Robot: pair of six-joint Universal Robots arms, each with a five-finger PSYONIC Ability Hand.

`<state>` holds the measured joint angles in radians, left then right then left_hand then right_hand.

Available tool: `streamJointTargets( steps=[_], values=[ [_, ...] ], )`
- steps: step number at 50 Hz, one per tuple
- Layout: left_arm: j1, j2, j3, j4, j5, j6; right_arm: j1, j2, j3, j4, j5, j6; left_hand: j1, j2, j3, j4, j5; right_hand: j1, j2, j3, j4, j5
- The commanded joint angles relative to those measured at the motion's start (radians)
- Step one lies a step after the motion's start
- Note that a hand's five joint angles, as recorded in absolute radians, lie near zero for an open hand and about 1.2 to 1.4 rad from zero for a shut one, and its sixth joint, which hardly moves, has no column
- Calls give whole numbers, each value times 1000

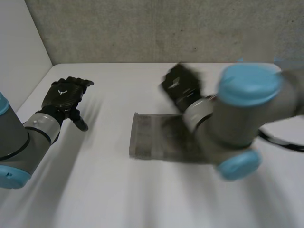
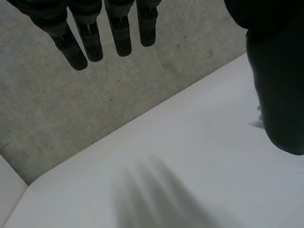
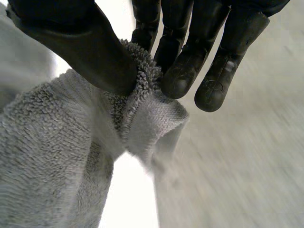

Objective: Fold the towel.

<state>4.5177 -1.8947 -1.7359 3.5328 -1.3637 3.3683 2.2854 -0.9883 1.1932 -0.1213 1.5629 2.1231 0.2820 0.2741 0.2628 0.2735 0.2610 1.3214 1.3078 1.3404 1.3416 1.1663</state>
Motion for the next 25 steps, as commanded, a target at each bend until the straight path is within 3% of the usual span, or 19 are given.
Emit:
streamJointTargets(
  steps=[1, 2, 3, 4, 5, 6, 12, 14, 21, 25],
  values=[
    [-3, -1, -7, 0, 2, 0, 120, 123, 3, -6, -18, -11, -57, -49, -38, -48, -210, 75, 89, 56, 55, 55],
    [-3, -3, -8, 0, 2, 0, 131, 138, 3, -8, -24, -12, -57, -49, -38, -48, -210, -119, -105, -138, -139, -138],
    [-5, -3, -8, 0, 2, 0, 135, 145, 3, -8, -26, -9, -57, -49, -38, -48, -210, -653, -639, -672, -673, -672],
    [-5, -3, -8, 0, 2, 0, 135, 145, 3, -8, -26, -9, -57, -49, -38, -48, -210, -658, -644, -677, -678, -677],
    [-5, -3, -8, 0, 2, 0, 128, 143, 5, -11, -27, 6, -57, -49, -38, -48, -210, -1074, -1060, -1093, -1094, -1093],
    [-6, -3, -8, 0, 2, 0, 118, 137, 5, -15, -29, 15, -60, -52, -40, -51, -213, -1147, -1133, -1166, -1167, -1166],
    [-6, -3, -10, 0, 2, 0, 91, 54, 40, -38, -27, 120, -60, -52, -40, -51, -213, -1147, -1133, -1166, -1167, -1166],
    [-8, -3, -10, 0, 2, 0, 11, -31, 94, -35, -26, 228, -60, -52, -40, -51, -213, -1147, -1133, -1166, -1167, -1166],
    [-9, -4, -10, 2, 2, 0, -142, -143, 228, 26, -23, 363, -63, -55, -43, -54, -216, -1147, -1133, -1166, -1167, -1166],
    [-11, -6, -11, 2, 2, 0, -259, -191, 360, 78, -43, 379, -63, -55, -43, -54, -216, -908, -895, -927, -928, -928]
  ],
)
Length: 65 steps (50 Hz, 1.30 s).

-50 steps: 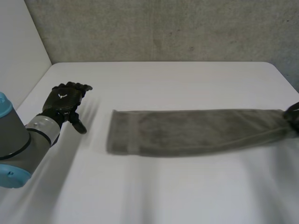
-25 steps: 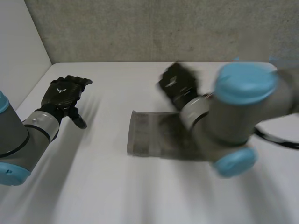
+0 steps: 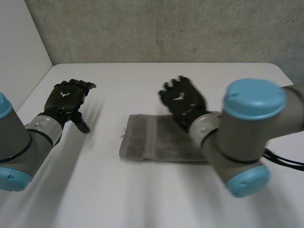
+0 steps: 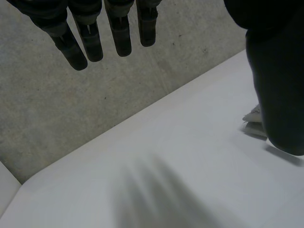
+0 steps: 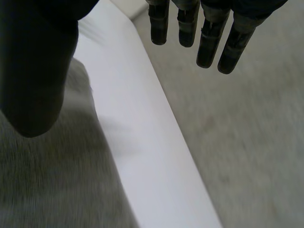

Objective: Fold the towel.

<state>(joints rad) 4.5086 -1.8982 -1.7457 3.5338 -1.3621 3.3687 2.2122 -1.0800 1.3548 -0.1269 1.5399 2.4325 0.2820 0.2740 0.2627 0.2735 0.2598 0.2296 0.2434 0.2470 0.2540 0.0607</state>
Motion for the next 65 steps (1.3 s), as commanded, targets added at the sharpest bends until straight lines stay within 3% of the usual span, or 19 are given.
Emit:
streamJointTargets(
  steps=[1, 7, 11, 16, 23, 29, 30, 31, 33, 42, 48, 50, 52, 53, 55, 58, 60, 65],
  values=[
    [-2, -2, -1, 0, 0, 0, -186, -100, 199, 84, -20, 69, -63, -55, -43, -54, -215, 184, 170, 167, 160, 179],
    [-9, -4, -3, 0, 0, 0, -293, -132, 335, 86, -93, 69, -63, -55, -43, -54, -215, 354, 340, 337, 330, 348],
    [-19, -5, -5, 0, 0, 0, -356, -133, 400, 75, -171, 80, -63, -55, -43, -54, -215, 354, 341, 337, 330, 349],
    [-22, -9, -6, 0, 0, 0, -373, -126, 449, 18, -205, 83, -63, -55, -43, -54, -215, 352, 338, 334, 327, 346],
    [-25, -12, -6, 0, 0, 0, -382, -118, 471, -77, -205, 109, -63, -55, -43, -54, -215, 413, 399, 396, 389, 408],
    [-28, -12, -9, 0, 0, 0, -384, -98, 471, -111, -208, 155, -63, -55, -43, -54, -215, 601, 587, 584, 577, 595],
    [-28, -12, -12, 0, 0, 0, -384, -92, 469, -112, -208, 158, -63, -55, -43, -54, -215, 746, 733, 729, 722, 741],
    [-28, -12, -12, 0, 0, 0, -384, -92, 469, -112, -208, 158, -63, -55, -43, -54, -215, 748, 734, 731, 723, 742],
    [-28, -12, -14, 2, 0, 0, -385, -83, 463, -114, -193, 155, -63, -55, -43, -54, -215, 1165, 1151, 1147, 1140, 1159],
    [-28, -10, -15, 0, -2, 0, -394, -132, 429, -89, -124, 126, -66, -58, -46, -57, -218, 1167, 1153, 1149, 1142, 1161],
    [-26, -1, -6, 0, -2, 0, -371, -159, 357, -34, -95, -12, -66, -58, -46, -57, -218, 1167, 1153, 1149, 1142, 1161],
    [-26, 2, 2, -1, -3, 0, -355, -159, 326, -31, -96, -44, -66, -58, -46, -57, -218, 1167, 1153, 1149, 1142, 1161],
    [-26, 7, 11, -1, -3, -6, -223, -155, 243, -31, -92, -61, -66, -58, -46, -57, -218, 1167, 1153, 1149, 1142, 1161],
    [-26, 7, 11, -1, -3, -6, -223, -155, 242, -31, -92, -61, -66, -58, -46, -57, -218, 1167, 1153, 1149, 1142, 1161],
    [-28, 25, 23, -1, -3, -35, -56, -118, 144, -26, -81, -61, -66, -58, -46, -57, -218, 1167, 1153, 1149, 1142, 1161],
    [-29, 37, 31, -1, -5, -64, 15, -75, 102, -26, -77, -64, -63, -55, -43, -54, -215, 1167, 1153, 1149, 1142, 1161],
    [-37, 51, 49, 0, -5, -147, 127, 17, 34, -23, -83, -73, -60, -52, -40, -51, -212, 1167, 1153, 1149, 1142, 1161],
    [-40, 67, 74, 0, -5, -264, 237, 136, -28, -20, -87, -87, -57, -49, -37, -48, -209, 1167, 1153, 1149, 1142, 1161]
  ],
)
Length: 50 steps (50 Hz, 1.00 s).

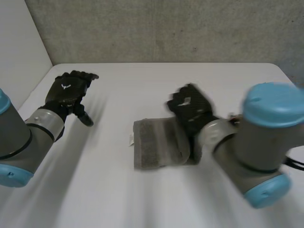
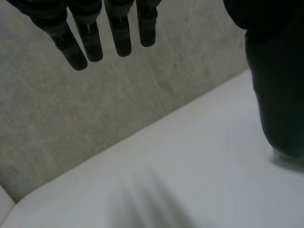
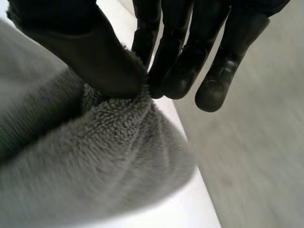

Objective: Fold the towel.

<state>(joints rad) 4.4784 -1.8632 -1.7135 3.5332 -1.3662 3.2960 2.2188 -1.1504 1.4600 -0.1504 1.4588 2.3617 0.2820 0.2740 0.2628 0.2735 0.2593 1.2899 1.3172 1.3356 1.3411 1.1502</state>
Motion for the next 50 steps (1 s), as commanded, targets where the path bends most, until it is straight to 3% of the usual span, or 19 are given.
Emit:
streamJointTargets(
  steps=[1, 5, 6, 7, 8, 9, 12, 14, 17, 22, 28, 33, 43, 50],
  values=[
    [-13, 35, 46, 1, -1, -213, 251, 243, -150, 5, 1, -27, -57, -49, -38, -48, -209, 106, 79, 61, 55, 72],
    [-30, 35, 60, -2, -2, -237, 252, 276, -164, 20, 14, -42, -54, -46, -35, -45, -206, 106, 79, 61, 55, 72],
    [-45, 33, 66, -2, -2, -240, 251, 272, -165, 28, 27, -36, -54, -46, -35, -45, -206, -84, -112, -130, -136, -119],
    [-45, 33, 66, -2, -2, -240, 251, 271, -165, 28, 28, -36, -54, -46, -35, -45, -206, -86, -114, -132, -138, -121],
    [-62, 32, 69, -2, -2, -240, 248, 264, -150, 34, 32, -24, -54, -46, -35, -45, -206, -487, -515, -533, -539, -522],
    [-82, 29, 71, 0, -4, -240, 248, 239, -133, 32, 29, -6, -51, -43, -32, -42, -203, -695, -722, -741, -746, -730],
    [-120, 21, 83, 0, -25, -240, 229, 186, -109, 23, 32, 39, -48, -40, -29, -39, -200, -823, -851, -869, -874, -858],
    [-139, 12, 93, 0, -46, -240, 124, 79, -60, 12, 35, 157, -45, -37, -26, -37, -197, -1115, -1143, -1161, -1167, -1150],
    [-160, -7, 109, -2, -79, -240, 74, 37, -44, 15, 38, 222, -42, -34, -23, -34, -194, -1115, -1143, -1161, -1167, -1150],
    [-266, -108, 195, -48, -207, -236, -43, -9, -12, 57, 32, 393, 14, 22, 33, 22, -138, -1115, -1143, -1161, -1167, -1150],
    [-329, -202, 261, -106, -241, -240, -107, 3, -12, 124, 29, 409, 14, 22, 33, 22, -138, -1115, -1143, -1161, -1167, -1150],
    [-406, -319, 310, -161, -252, -228, -110, 110, -33, 135, 21, 430, 14, 22, 33, 22, -138, -1115, -1143, -1161, -1167, -1150],
    [-415, -406, 313, -214, -272, -184, -108, 256, -116, 138, -2, 452, 8, 16, 27, 16, -144, -1115, -1143, -1161, -1167, -1150],
    [-415, -393, 308, -217, -277, -142, -110, 279, -133, 140, -2, 452, -1, 7, 18, 8, -153, -1115, -1143, -1161, -1167, -1150]
  ],
)
